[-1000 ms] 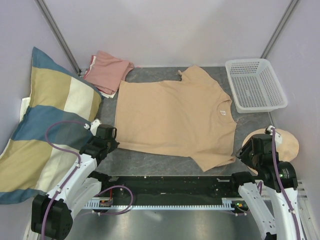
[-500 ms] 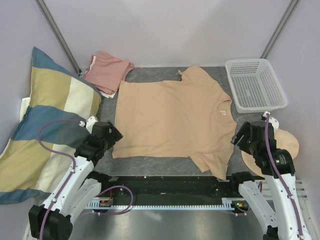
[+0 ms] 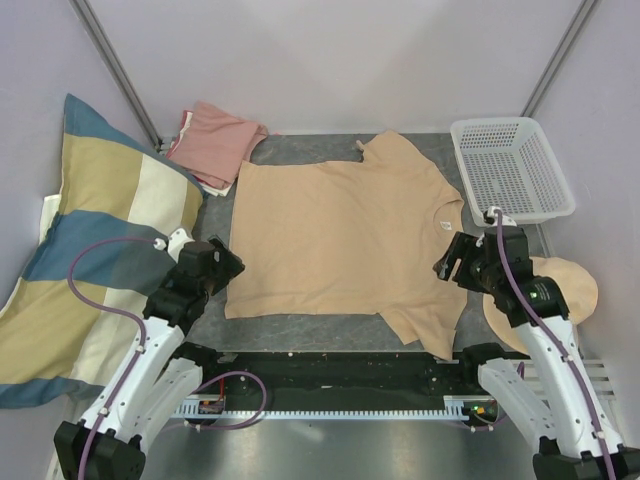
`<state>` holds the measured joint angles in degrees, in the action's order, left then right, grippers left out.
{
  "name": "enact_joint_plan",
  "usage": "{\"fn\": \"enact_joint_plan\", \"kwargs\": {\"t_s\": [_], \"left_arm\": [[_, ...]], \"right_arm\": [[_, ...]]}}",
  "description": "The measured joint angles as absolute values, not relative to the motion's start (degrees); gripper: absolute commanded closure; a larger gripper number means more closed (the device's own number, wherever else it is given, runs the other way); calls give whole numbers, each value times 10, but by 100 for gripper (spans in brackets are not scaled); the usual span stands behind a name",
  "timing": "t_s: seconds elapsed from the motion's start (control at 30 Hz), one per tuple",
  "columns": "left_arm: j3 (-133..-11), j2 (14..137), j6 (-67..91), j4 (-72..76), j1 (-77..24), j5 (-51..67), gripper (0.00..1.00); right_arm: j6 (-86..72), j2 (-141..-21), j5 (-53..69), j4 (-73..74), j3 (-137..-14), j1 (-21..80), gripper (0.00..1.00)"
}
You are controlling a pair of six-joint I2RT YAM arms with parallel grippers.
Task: Fold and stack the t-shirts
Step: Flatten out the tshirt
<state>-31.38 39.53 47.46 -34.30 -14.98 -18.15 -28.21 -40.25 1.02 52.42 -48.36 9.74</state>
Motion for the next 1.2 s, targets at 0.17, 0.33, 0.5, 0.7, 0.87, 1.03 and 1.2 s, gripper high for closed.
{"fn": "enact_joint_plan", "kwargs": {"t_s": [0.17,0.33,0.5,0.7,0.87,1.03,1.2], "left_arm": [[-314,394,475,-343,-150,-179,0],[-314,386,475,-344,-150,-179,0],[-311,381,475,-344,-150,-178,0],[-296,370,475,-345,-150,-175,0],[-288,368,475,-346,-150,-173,0],[-286,372,475,-346,-150,-166,0],[-286,375,475,-346,-150,-163,0]], "right_arm": [[-278,-480,15,471,-492,121,24],[-265,-612,-11,388,-521,174,24],[-252,-719,-78,339,-563,320,24],[-266,-729,-191,333,-571,493,26],[-355,-725,-310,350,-525,655,32],[-509,-779,-406,437,-495,770,34],[-628,-800,-458,498,-475,786,38]]}}
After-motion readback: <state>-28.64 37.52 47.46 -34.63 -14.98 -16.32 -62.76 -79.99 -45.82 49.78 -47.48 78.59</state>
